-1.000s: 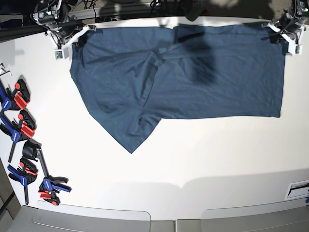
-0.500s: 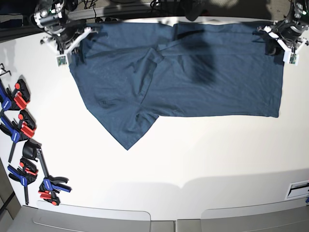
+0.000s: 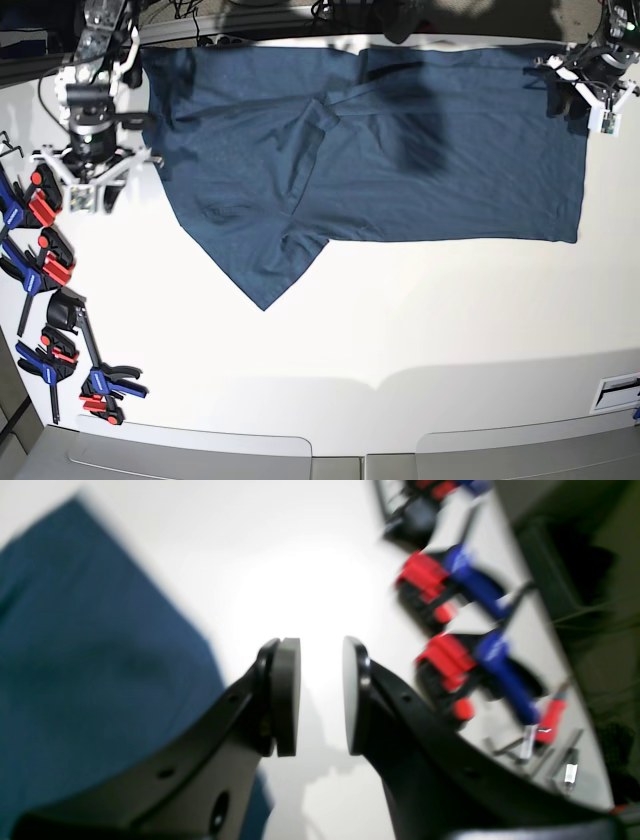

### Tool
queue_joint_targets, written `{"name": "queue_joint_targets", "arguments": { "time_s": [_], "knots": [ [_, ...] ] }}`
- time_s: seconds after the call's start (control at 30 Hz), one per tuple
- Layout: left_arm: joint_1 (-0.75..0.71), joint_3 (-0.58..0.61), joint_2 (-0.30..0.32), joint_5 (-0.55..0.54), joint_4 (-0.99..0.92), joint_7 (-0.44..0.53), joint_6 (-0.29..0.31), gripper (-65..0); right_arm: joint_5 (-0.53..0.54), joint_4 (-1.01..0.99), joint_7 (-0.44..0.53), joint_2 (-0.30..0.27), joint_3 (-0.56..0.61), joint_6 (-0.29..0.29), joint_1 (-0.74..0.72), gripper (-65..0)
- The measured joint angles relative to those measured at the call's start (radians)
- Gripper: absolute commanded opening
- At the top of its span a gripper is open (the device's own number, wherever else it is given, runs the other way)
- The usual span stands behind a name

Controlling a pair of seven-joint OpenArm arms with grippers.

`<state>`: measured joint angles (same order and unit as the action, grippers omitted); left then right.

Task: Fold the T-shirt properly
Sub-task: 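Release the right gripper and move it to the shirt's sleeve corner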

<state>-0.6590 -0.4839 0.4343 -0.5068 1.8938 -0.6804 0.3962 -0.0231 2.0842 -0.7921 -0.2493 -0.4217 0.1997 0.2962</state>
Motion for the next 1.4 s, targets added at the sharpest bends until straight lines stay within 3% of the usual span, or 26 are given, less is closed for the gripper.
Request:
{"name": "queue_joint_targets", "arguments": {
  "time_s": [0.23, 0.37, 0.5, 0.63, 0.77, 0.87, 0.97, 1.1, 1.4],
  "knots": [
    [0.0, 0.0, 0.001, 0.0, 0.0, 0.0, 0.0, -48.2, 0.021, -0.081, 0.006, 0.0, 0.0, -0.01, -0.115, -51.4],
    [0.0, 0.0, 0.001, 0.0, 0.0, 0.0, 0.0, -48.2, 0.152, -0.244, 0.002, 0.0, -0.027, 0.004, -0.185, -51.4],
    [0.0, 0.0, 0.002, 0.0, 0.0, 0.0, 0.0, -48.2, 0.328, -0.478, -0.014, 0.003, -0.121, 0.135, -0.298, -51.4],
    [0.0, 0.0, 0.002, 0.0, 0.0, 0.0, 0.0, -48.2, 0.494, -0.73, -0.12, -0.008, -0.233, 0.297, -0.432, -51.4],
    [-0.002, 0.0, 0.003, 0.0, 0.0, 0.0, 0.0, -48.2, 0.678, -0.981, -0.267, -0.072, -0.257, 0.384, -0.539, -51.4],
    [-0.003, 0.0, 0.001, 0.0, 0.0, 0.001, 0.0, -48.2, 0.749, -1.129, -0.386, -0.125, -0.24, 0.428, -0.593, -51.4],
    [-0.003, 0.0, 0.001, 0.0, 0.0, 0.007, 0.0, -48.2, 0.786, -1.203, -0.406, -0.15, -0.204, 0.434, -0.61, -48.7],
    [-0.003, 0.0, 0.001, 0.0, 0.0, 0.007, 0.0, -48.2, 0.783, -1.207, -0.414, -0.15, -0.168, 0.437, -0.609, -33.6],
    [-0.003, 0.0, 0.001, 0.0, 0.0, 0.007, 0.0, -48.2, 0.783, -1.207, -0.425, -0.153, -0.064, 0.437, -0.609, -33.3]
  ]
}}
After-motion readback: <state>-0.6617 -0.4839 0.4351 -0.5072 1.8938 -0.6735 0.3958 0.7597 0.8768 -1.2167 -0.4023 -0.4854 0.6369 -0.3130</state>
